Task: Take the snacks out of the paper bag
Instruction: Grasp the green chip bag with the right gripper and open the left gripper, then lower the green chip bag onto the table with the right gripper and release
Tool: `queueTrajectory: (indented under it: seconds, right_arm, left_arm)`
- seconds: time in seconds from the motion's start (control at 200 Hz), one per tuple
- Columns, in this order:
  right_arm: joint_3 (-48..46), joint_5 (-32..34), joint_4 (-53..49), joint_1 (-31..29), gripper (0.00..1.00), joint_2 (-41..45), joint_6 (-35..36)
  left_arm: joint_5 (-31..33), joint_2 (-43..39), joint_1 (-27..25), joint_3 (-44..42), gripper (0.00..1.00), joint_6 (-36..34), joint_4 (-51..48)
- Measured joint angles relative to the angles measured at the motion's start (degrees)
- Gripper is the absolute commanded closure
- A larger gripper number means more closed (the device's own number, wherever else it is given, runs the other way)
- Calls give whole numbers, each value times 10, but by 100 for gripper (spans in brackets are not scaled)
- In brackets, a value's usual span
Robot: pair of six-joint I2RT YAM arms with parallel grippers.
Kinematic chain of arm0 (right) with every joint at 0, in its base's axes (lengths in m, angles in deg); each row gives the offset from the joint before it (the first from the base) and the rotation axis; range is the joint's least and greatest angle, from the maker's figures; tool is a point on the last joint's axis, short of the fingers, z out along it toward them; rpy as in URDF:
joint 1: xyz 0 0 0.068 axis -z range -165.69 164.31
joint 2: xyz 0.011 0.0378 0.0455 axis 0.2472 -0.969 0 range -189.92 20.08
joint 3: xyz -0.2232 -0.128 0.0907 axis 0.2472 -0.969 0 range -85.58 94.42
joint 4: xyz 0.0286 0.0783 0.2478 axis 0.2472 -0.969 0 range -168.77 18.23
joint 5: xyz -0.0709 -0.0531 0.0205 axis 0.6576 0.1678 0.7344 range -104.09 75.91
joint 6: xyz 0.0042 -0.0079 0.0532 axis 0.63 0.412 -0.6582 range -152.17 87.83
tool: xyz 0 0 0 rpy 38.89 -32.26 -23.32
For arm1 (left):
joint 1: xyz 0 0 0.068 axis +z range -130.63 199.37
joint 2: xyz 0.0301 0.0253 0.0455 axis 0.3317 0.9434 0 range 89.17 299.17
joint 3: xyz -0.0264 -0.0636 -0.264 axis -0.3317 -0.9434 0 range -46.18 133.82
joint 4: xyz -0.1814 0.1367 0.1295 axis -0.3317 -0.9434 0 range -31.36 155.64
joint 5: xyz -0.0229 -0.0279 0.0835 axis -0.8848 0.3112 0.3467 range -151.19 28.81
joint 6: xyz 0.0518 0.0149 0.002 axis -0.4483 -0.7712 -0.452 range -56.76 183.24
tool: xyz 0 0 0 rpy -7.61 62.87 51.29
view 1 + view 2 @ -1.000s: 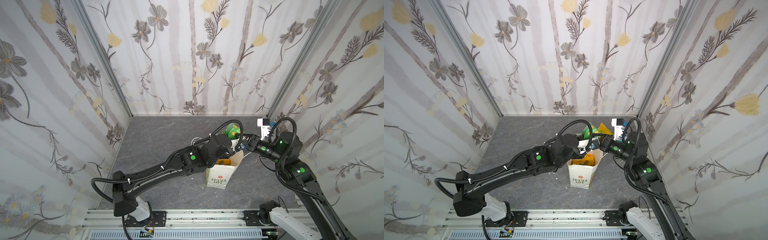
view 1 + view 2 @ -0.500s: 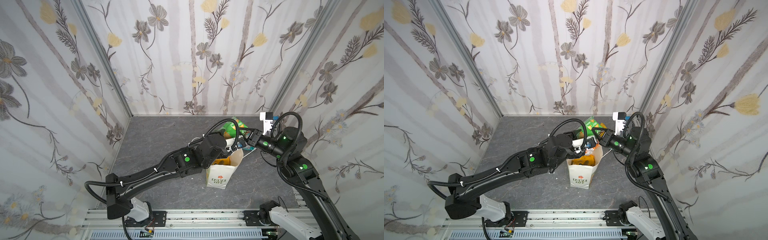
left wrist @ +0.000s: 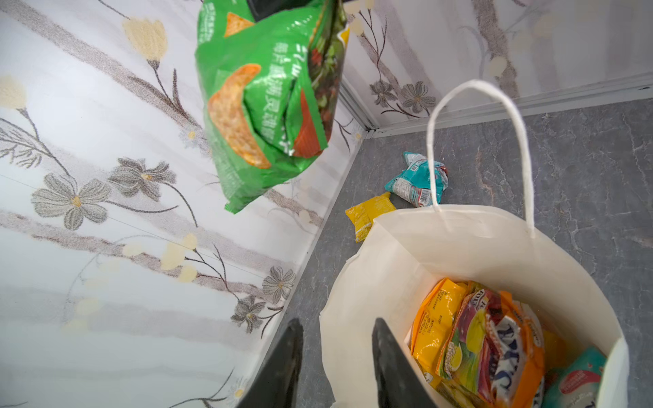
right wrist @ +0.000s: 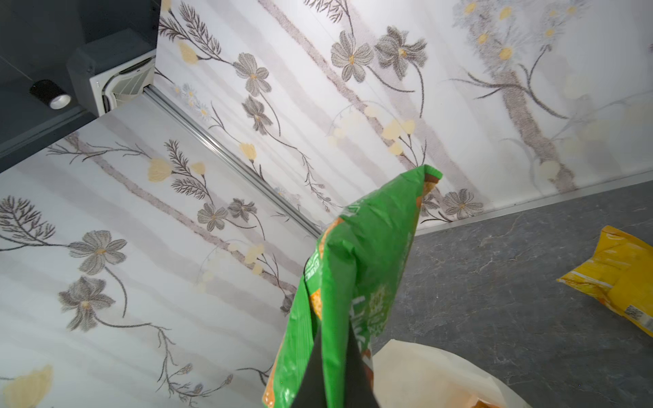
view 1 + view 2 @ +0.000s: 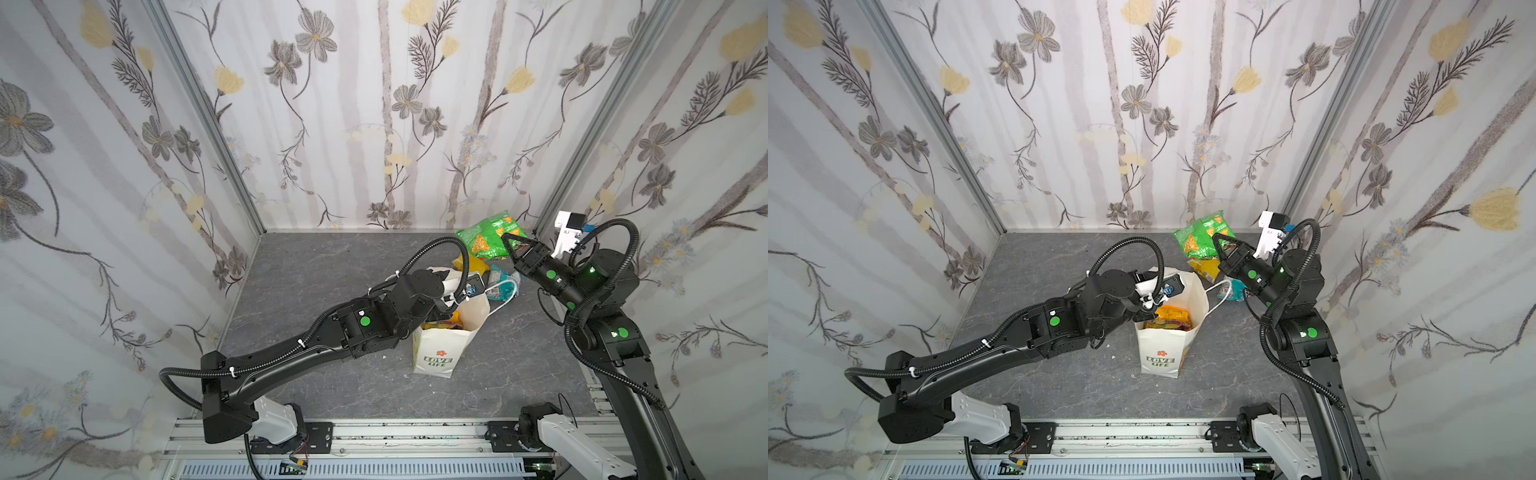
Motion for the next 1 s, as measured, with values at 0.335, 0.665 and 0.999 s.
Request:
queueTrajectory:
  seconds: [0.335, 0.665, 0.999]
  right_arm:
    - [-142, 56, -5, 95, 94, 93, 0]
    - [-253, 53, 16, 150, 95, 83, 0]
    - [-308, -27, 108, 149, 96, -69, 8]
  left_arm:
    - [-50, -15, 30, 27, 52, 106, -39]
    - [-132, -19, 58, 49, 37, 246, -95]
    - [-187, -31, 70, 59, 32, 323, -130]
